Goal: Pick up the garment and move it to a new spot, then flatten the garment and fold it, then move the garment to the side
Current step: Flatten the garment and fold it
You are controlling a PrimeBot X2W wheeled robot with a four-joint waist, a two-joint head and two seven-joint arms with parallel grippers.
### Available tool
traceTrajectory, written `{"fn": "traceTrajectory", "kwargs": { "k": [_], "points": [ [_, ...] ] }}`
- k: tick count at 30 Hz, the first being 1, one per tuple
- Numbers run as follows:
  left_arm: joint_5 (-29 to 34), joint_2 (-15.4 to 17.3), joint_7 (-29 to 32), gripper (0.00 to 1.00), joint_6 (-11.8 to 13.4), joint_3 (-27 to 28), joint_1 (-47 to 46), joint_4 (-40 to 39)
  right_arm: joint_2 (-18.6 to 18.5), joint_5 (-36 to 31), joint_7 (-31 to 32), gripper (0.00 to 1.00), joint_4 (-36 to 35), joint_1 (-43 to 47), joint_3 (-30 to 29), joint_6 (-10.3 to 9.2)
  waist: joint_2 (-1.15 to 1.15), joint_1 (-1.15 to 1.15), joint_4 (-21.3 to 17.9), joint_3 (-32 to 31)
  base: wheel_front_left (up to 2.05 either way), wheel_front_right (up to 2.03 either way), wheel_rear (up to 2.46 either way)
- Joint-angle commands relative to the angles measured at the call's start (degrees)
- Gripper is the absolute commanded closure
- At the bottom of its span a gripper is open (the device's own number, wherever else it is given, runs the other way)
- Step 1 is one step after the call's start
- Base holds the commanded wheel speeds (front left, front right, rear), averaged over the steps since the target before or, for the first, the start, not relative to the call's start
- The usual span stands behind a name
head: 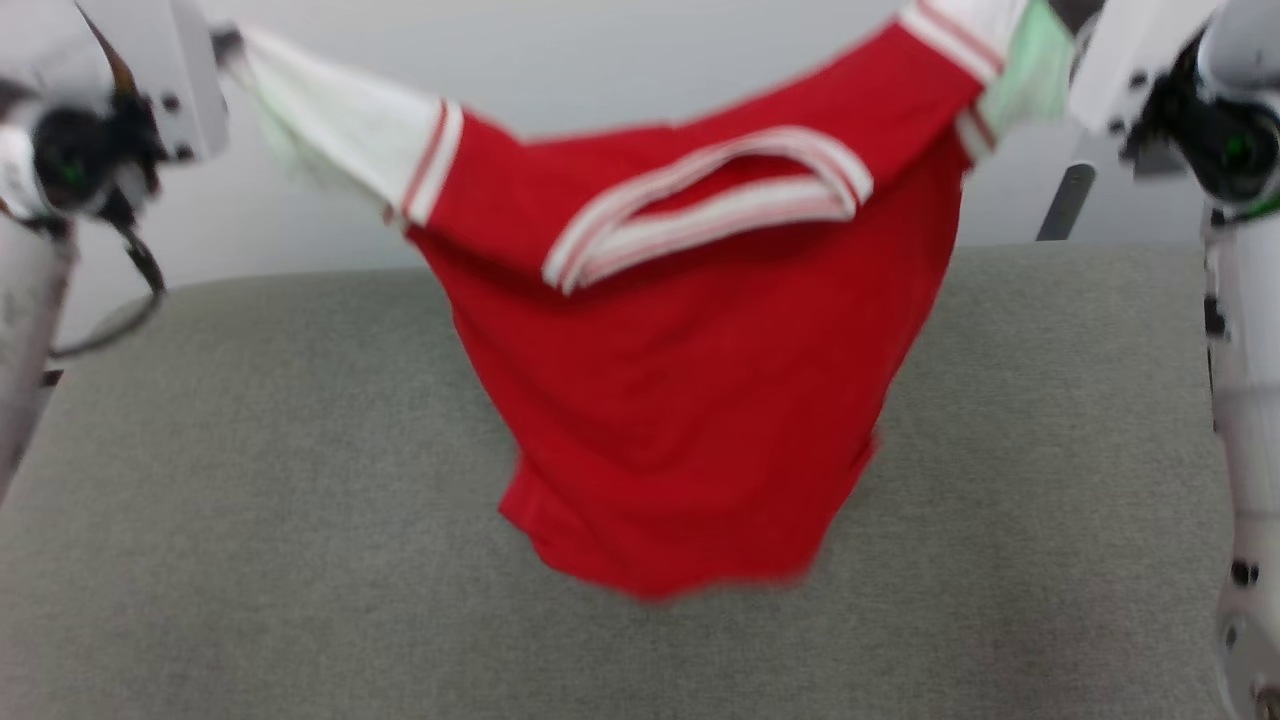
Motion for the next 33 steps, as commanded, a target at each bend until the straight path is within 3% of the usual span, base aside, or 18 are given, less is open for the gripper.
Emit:
{"fn": "traceTrajectory", "kwargs": {
  "k": [1,6,12,22,33],
  "points": [
    [1.3,0.1,-1.3,1.00,0.0,-0.1,-1.7,0.7,0.2,-1.1,-2.1,1.00,1.2,-1.9,0.4,0.01,0.00,0.00,-0.6,-0.5,0.00,0.00,0.00],
    [4.1,-1.0,-6.4,1.00,0.2,0.1,-7.8,4.5,1.3,-4.5,-11.7,1.00,7.9,-8.9,0.8,0.01,0.00,0.00,-0.9,-0.4,0.00,0.00,0.00],
    [5.9,-2.8,-9.7,1.00,-1.3,-0.7,-12.9,8.9,2.0,-6.3,-18.7,1.00,15.7,-15.2,1.1,0.01,0.00,0.00,-0.8,1.2,0.00,0.00,0.00],
    [9.1,-3.8,-17.2,1.00,-2.7,-0.8,-23.3,12.8,0.9,-12.1,-32.2,1.00,21.6,-26.6,1.9,0.01,0.00,0.00,-0.6,15.7,0.00,0.00,0.00],
    [12.7,-8.0,-30.7,1.00,-2.2,-0.5,-36.7,18.8,0.1,-25.7,-52.3,1.00,27.2,-36.9,-2.3,0.01,0.00,0.00,1.2,29.6,0.00,0.00,0.00]
  ]
}}
